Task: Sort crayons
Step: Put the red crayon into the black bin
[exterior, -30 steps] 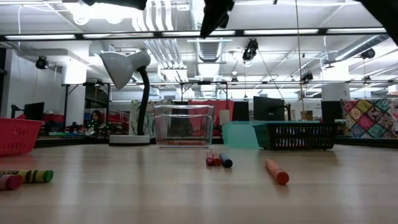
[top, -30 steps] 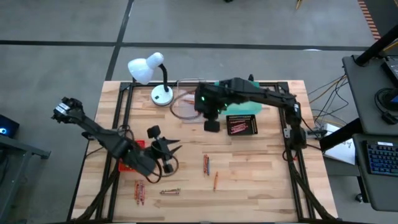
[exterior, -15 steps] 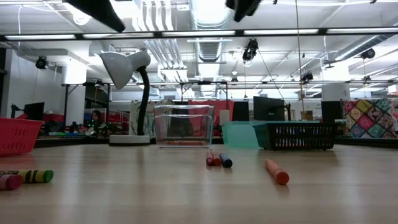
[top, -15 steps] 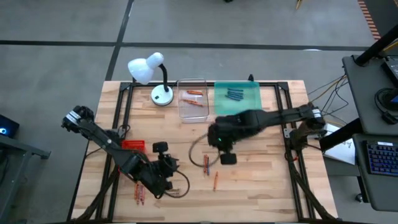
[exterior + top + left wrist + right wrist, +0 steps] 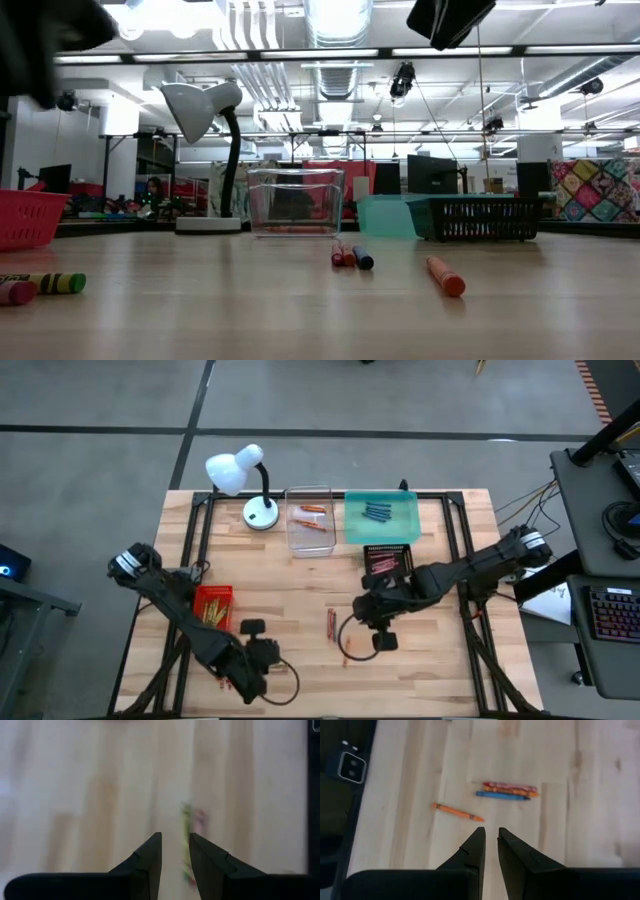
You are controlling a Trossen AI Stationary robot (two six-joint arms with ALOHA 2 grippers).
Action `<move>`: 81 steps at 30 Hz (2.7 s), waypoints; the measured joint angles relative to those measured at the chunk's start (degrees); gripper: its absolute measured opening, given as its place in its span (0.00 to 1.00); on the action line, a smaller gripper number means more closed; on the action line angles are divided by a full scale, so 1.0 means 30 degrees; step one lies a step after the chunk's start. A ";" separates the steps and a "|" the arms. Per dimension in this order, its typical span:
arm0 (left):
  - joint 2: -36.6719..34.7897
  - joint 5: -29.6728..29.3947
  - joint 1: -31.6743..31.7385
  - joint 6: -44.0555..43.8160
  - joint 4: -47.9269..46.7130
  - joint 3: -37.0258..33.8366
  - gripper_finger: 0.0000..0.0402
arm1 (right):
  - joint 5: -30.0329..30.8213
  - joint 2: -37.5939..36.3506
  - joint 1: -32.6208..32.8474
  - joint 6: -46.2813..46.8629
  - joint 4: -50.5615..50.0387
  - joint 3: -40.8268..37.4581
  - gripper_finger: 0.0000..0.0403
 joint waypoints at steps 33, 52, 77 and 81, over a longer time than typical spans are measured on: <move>0.3112 0.6374 -0.3156 -2.2870 -0.3531 -0.0044 0.20 | 0.0489 0.0049 0.0490 -0.1751 0.8411 -0.3107 0.11; 0.3326 0.6176 -0.3156 -2.2881 -0.4247 -0.0051 0.31 | 0.0488 0.0034 0.0601 -0.0838 1.0857 -0.3865 0.11; 0.3318 0.5177 -0.3156 -2.3594 -0.4886 -0.0051 0.32 | 0.1042 0.0027 0.0594 -0.1056 1.0860 -0.4257 0.11; 0.3318 0.5183 -0.3203 -2.3593 -0.4877 -0.0051 0.32 | 0.1082 0.0027 0.0594 -0.1064 1.0860 -0.4257 0.11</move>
